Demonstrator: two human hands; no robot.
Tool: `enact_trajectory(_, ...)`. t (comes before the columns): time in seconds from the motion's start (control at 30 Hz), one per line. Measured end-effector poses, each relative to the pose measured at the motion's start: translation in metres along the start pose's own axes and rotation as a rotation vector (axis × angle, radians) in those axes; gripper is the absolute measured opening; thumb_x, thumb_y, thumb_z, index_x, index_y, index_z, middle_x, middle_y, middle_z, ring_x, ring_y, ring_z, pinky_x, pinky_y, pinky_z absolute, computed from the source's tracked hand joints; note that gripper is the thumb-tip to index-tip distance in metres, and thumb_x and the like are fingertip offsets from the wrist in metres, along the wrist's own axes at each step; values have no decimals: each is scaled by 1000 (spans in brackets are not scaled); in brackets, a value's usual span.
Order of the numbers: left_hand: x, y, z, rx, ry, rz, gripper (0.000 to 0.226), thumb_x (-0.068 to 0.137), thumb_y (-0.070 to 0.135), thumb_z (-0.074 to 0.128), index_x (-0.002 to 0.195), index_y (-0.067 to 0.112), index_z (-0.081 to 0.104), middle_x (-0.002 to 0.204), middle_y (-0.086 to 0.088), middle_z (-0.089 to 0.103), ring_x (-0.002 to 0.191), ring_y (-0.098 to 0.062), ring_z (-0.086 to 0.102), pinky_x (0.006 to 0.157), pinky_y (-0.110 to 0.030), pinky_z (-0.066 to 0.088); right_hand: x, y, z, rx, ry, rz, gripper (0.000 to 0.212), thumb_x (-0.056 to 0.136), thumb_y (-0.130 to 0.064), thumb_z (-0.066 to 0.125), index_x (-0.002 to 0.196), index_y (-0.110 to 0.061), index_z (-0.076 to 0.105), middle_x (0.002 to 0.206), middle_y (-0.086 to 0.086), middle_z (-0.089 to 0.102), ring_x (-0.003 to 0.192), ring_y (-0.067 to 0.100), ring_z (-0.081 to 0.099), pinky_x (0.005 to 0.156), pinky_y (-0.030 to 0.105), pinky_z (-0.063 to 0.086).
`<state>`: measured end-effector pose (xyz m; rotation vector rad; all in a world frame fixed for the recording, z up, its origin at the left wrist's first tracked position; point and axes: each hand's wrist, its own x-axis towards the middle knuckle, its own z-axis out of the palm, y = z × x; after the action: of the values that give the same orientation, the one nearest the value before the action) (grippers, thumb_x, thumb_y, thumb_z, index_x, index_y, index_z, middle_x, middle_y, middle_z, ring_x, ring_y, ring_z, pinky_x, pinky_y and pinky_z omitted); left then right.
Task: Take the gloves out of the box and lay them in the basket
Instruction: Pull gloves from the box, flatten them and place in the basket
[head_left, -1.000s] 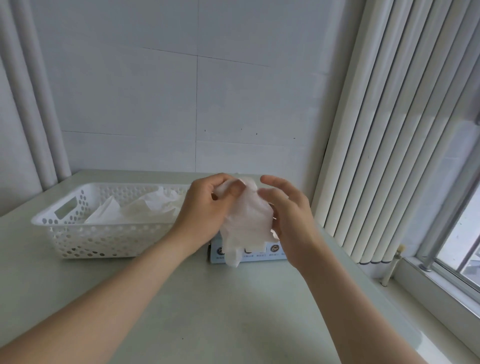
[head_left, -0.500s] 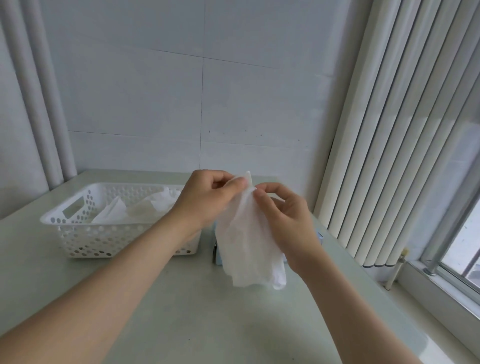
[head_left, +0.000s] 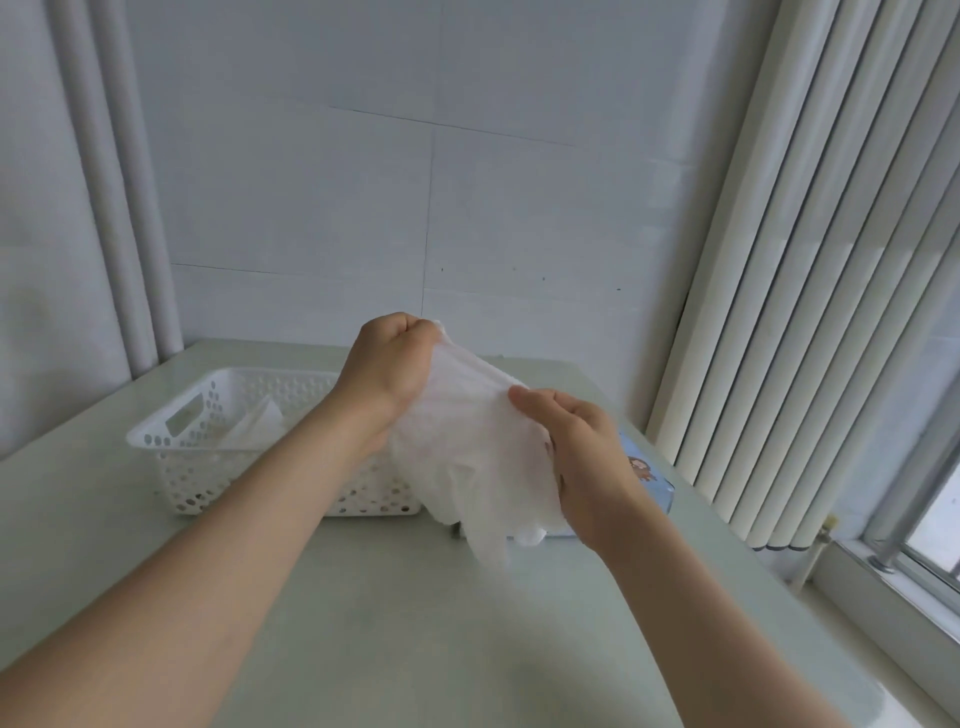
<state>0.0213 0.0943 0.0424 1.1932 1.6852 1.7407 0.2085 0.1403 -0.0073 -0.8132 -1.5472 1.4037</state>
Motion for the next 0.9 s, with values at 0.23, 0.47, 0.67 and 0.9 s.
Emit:
enact_trajectory(0.23, 21, 0, -36, 85, -36, -149, 13, 95, 9, 44, 84, 13, 49, 80, -11, 48, 67, -25, 45, 55, -25, 32, 37, -15, 25, 66, -73, 54, 23, 101, -24, 72, 109, -3, 68, 94, 13, 73, 81, 27, 69, 74, 43, 59)
enact_trajectory(0.47, 48, -27, -80, 123, 42, -320, 19, 95, 10, 41, 102, 10, 58, 90, -14, 60, 68, -27, 51, 42, -23, 37, 76, -31, 69, -244, -33, 35, 24, 88, -24, 87, 99, -6, 76, 94, 17, 81, 70, 24, 73, 72, 47, 66)
enact_trajectory(0.67, 58, -52, -104, 462, 169, -360, 48, 104, 15, 39, 151, 2, 36, 129, -21, 58, 101, -35, 59, 78, -42, 55, 114, -20, 111, -690, 18, -137, 26, 80, -33, 92, 94, -18, 76, 93, 3, 74, 75, 14, 71, 63, 24, 55)
enact_trajectory(0.9, 42, -63, -116, 958, 168, -429, 62, 100, 8, 45, 155, 2, 17, 150, -21, 46, 135, -42, 49, 102, -48, 44, 123, 9, 131, -1200, -118, -471, 23, 96, -24, 78, 116, -17, 69, 117, 5, 62, 101, 26, 64, 81, 35, 50)
